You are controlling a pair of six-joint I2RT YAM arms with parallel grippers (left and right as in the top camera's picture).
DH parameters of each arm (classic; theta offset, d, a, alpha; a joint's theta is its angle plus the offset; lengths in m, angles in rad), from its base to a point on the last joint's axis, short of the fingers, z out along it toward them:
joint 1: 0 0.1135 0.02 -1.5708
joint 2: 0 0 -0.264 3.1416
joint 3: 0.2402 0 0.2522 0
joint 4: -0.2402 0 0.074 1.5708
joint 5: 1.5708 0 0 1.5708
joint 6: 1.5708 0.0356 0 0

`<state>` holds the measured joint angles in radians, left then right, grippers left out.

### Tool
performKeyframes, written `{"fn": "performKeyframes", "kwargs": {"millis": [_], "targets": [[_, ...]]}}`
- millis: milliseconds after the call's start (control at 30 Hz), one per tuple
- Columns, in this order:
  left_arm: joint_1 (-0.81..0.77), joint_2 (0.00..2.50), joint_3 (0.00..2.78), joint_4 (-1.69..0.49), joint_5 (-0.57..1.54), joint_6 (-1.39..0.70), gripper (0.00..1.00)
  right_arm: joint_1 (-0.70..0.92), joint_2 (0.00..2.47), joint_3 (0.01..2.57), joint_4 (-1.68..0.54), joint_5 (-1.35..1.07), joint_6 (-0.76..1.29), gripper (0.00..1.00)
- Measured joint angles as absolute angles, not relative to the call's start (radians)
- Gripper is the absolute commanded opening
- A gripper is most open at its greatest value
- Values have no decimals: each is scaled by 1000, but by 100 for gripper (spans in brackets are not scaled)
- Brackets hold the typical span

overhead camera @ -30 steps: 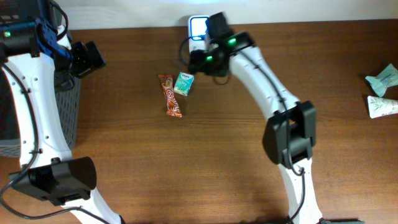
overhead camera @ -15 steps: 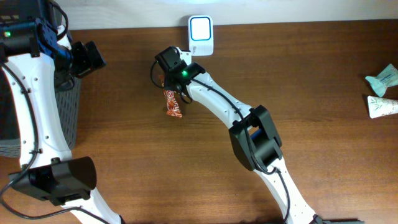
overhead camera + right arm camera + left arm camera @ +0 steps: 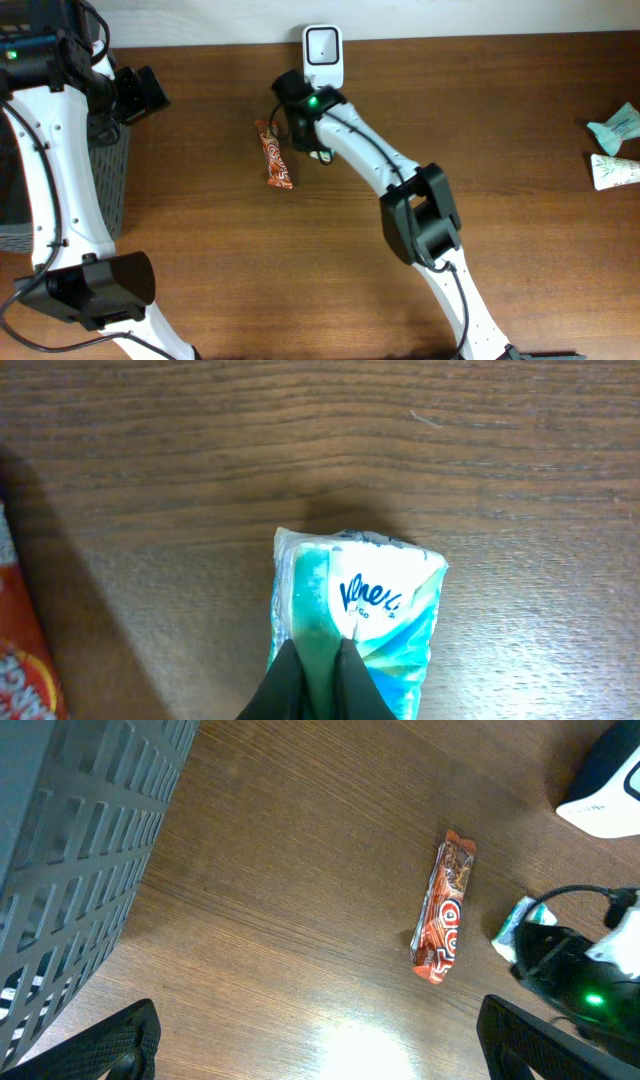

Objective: Scan the item barcode
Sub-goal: 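Lift the tissue pack toward the scanner with the right gripper, then hold the tissue pack at the scanner, then carry it right and release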

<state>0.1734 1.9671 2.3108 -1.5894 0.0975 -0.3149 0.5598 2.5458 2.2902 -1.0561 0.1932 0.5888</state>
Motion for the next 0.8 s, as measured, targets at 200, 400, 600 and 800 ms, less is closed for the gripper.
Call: {"fn": "performKeyframes", "kwargs": {"millis": [200,400,600,800], "targets": [[173,1967,2311,-1590,97,-315,99,396,2545,2408,-1155,-468,323,4],[173,1967,2311,-1590,97,-315,99,213,2547,2113,-1082,-901,188,18],[173,1967,2311,-1590,97,-315,99,47,2542,2196,-1286,-651,180,64],[173,1967,2311,-1589,97,-315,99,141,2470,2435,-1454,-436,71,93]]}}
